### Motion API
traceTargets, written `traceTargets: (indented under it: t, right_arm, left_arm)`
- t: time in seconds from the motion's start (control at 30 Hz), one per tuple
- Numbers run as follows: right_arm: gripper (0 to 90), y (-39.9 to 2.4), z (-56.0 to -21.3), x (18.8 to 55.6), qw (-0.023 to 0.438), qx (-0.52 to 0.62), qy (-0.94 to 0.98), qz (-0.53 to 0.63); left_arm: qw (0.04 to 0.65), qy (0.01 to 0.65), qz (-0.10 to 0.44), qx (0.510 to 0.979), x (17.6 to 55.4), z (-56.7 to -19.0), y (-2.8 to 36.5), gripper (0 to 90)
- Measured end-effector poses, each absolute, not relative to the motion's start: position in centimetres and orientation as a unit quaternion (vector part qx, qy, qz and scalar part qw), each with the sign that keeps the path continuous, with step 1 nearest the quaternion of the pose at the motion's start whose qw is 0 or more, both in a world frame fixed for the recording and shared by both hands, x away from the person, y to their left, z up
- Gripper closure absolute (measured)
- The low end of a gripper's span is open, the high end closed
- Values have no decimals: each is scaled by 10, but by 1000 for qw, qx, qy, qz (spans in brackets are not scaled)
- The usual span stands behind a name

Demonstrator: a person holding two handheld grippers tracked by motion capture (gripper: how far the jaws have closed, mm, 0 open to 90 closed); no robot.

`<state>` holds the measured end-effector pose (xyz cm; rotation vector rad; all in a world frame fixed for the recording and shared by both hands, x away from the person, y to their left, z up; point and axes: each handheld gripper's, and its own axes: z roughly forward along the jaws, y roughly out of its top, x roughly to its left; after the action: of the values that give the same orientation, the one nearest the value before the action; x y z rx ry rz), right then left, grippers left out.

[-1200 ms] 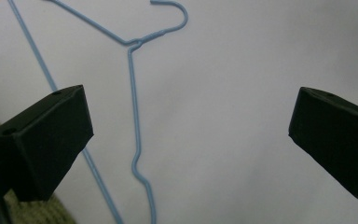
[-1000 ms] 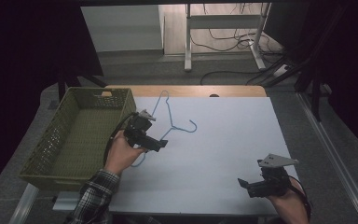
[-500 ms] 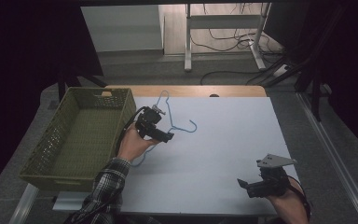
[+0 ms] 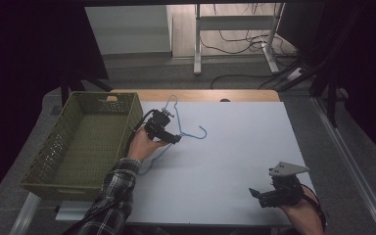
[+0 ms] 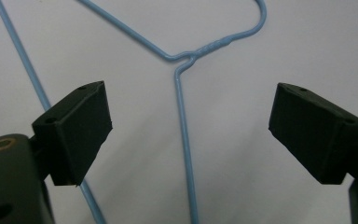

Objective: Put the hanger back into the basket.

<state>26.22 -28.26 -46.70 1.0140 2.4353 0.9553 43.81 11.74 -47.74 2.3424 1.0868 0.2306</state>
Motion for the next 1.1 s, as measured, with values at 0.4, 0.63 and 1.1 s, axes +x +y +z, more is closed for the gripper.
traceTargets:
  t: [0.4, 0.63, 1.1]
  right_arm:
    - [21, -281, -469, 263, 165, 353, 860, 328]
    - [22, -281, -470, 263, 165, 352, 862, 326]
    - [25, -279, -471, 263, 165, 348, 865, 321]
  left_arm:
    - [240, 413, 79, 875, 445, -508, 114, 355]
    - [241, 420, 57, 873, 445, -514, 115, 622]
    - [265, 443, 65, 854, 435, -521, 118, 865]
